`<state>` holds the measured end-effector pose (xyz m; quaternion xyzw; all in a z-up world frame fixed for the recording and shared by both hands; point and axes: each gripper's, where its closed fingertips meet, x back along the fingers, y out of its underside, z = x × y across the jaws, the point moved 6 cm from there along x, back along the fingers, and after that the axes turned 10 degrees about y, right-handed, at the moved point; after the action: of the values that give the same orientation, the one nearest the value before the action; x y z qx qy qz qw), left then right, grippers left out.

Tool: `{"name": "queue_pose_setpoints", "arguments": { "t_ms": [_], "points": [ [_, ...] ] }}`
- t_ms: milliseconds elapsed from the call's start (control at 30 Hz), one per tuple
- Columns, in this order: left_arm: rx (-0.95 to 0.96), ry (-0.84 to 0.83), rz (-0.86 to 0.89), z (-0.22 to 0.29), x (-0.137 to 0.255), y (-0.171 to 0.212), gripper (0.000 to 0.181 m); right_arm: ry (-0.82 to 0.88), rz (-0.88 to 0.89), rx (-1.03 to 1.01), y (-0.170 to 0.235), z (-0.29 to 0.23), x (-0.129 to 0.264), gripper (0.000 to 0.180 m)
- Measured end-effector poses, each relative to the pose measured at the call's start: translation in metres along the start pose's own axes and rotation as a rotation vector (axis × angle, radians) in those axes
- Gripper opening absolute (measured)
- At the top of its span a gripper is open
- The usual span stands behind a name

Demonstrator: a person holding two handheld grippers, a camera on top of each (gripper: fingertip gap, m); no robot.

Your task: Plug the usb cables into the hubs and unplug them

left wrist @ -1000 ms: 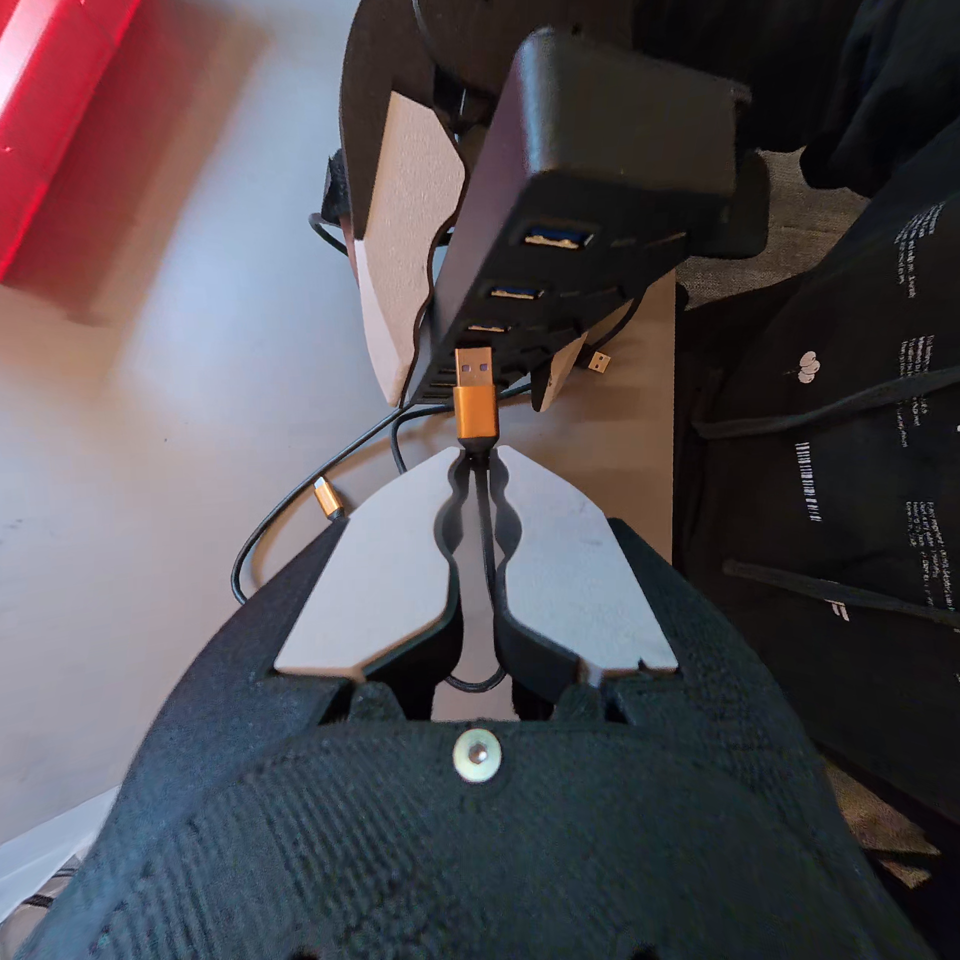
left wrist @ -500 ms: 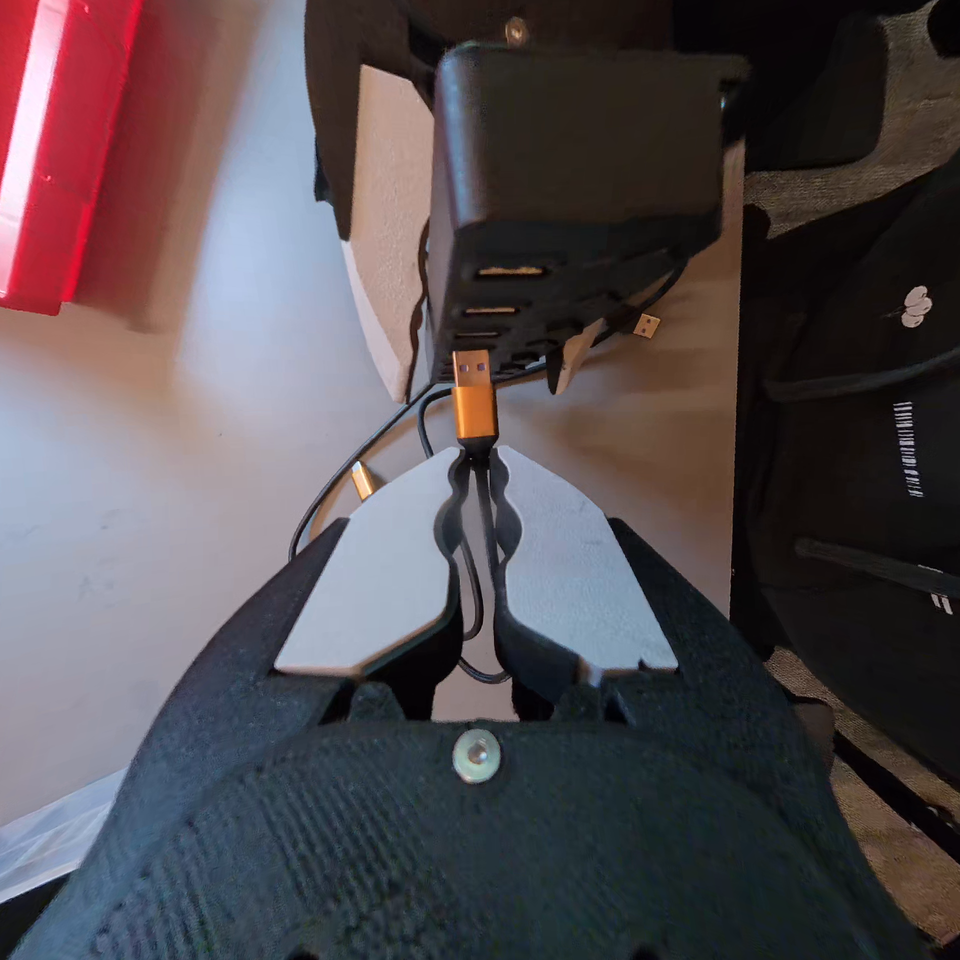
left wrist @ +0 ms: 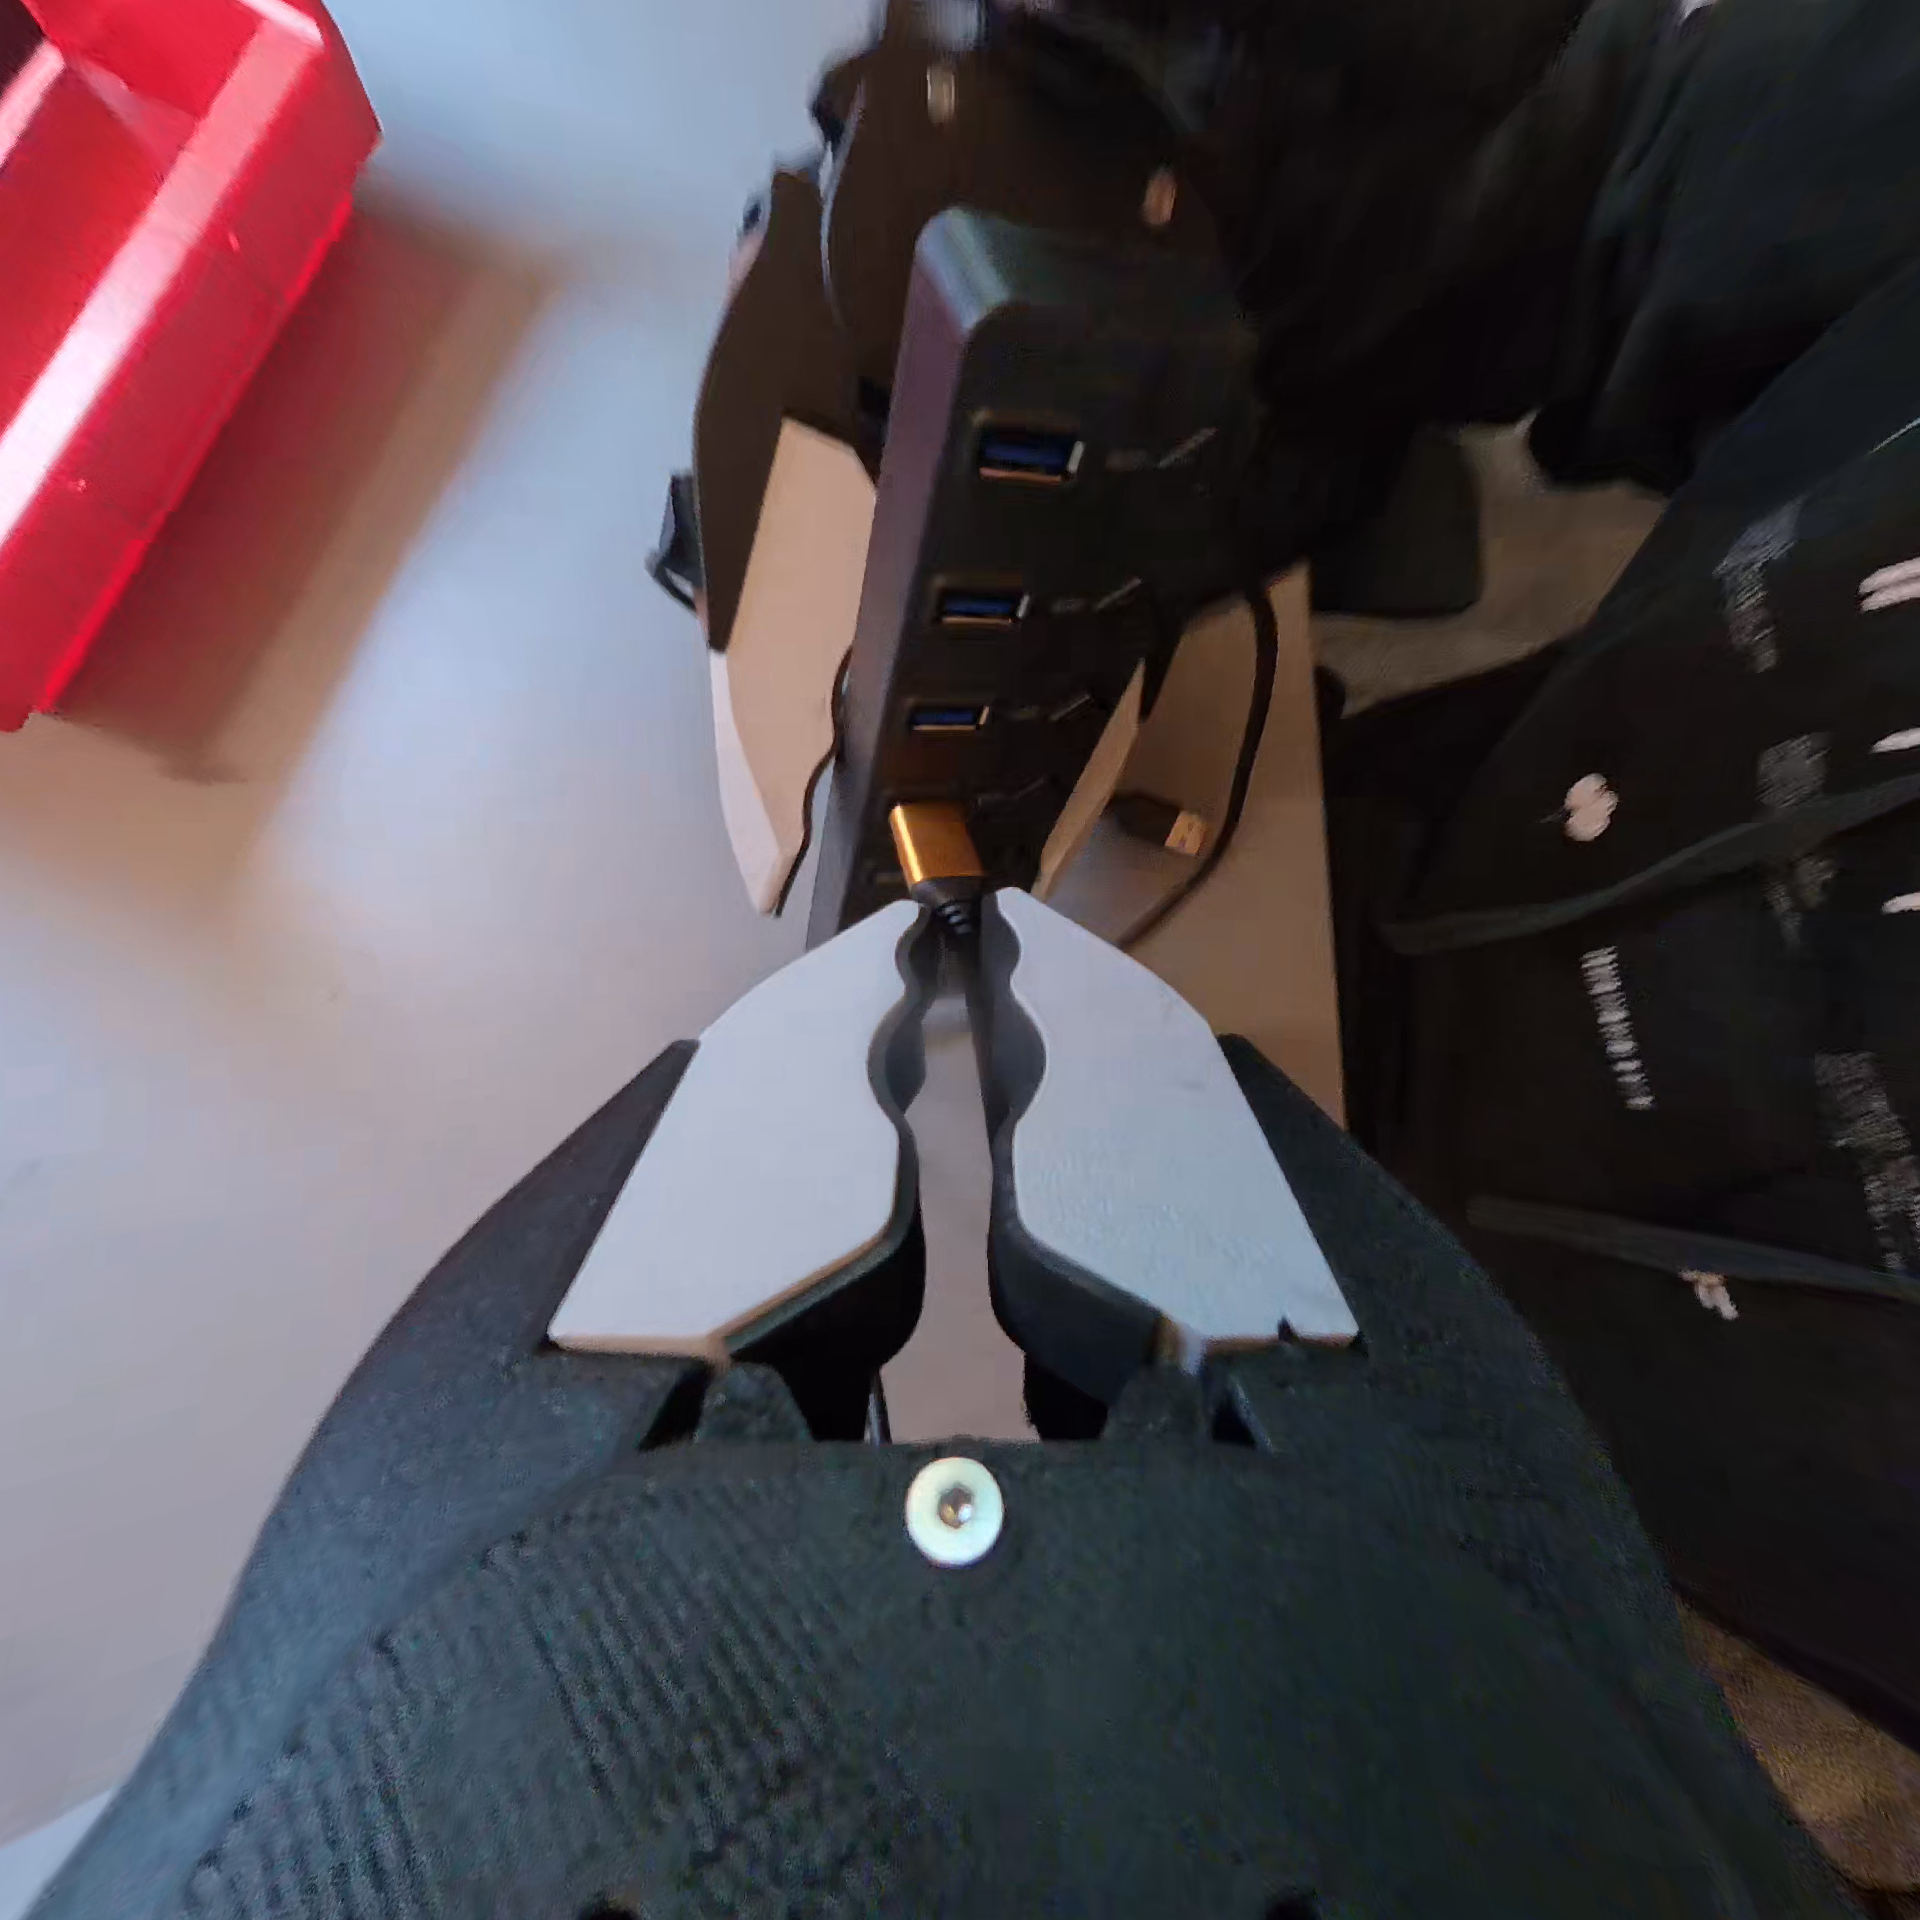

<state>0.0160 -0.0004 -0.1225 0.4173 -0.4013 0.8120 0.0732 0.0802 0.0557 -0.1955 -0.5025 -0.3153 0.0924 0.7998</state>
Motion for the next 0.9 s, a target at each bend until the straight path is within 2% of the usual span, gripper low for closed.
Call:
{"name": "queue_pose_setpoints", "arguments": {
  "t_ms": [133,233,300,400,467,533,600,700,900],
  "points": [
    [-0.068,-0.040,0.030,0.002,0.004,0.001,0.008,-0.018,0.043,-0.040,-0.001,0.001,-0.004,0.063],
    [-0.080,-0.058,0.151,0.001,0.024,0.003,0.011,-0.020,0.134,-0.096,-0.009,0.006,0.003,0.063],
    [-0.063,-0.121,0.251,-0.003,0.057,0.008,0.017,0.007,0.170,-0.114,-0.011,0.011,0.010,0.063],
    [0.000,-0.332,0.370,-0.023,0.128,0.031,0.018,0.030,0.206,-0.147,-0.012,0.020,0.019,0.062],
    [0.096,-0.496,0.344,-0.045,0.170,0.064,0.019,0.041,0.227,-0.166,-0.013,0.025,0.023,0.062],
    [0.239,-0.607,0.218,-0.074,0.196,0.110,0.018,0.045,0.240,-0.179,-0.013,0.027,0.025,0.062],
    [0.393,-0.613,0.125,-0.101,0.201,0.155,0.017,0.040,0.246,-0.185,-0.013,0.027,0.025,0.062],
    [0.598,-0.554,0.032,-0.136,0.180,0.211,0.019,0.037,0.233,-0.180,-0.012,0.026,0.023,0.062],
    [0.750,-0.528,-0.098,-0.181,0.142,0.262,0.020,0.046,0.222,-0.188,-0.009,0.027,0.022,0.062]
  ]
}}
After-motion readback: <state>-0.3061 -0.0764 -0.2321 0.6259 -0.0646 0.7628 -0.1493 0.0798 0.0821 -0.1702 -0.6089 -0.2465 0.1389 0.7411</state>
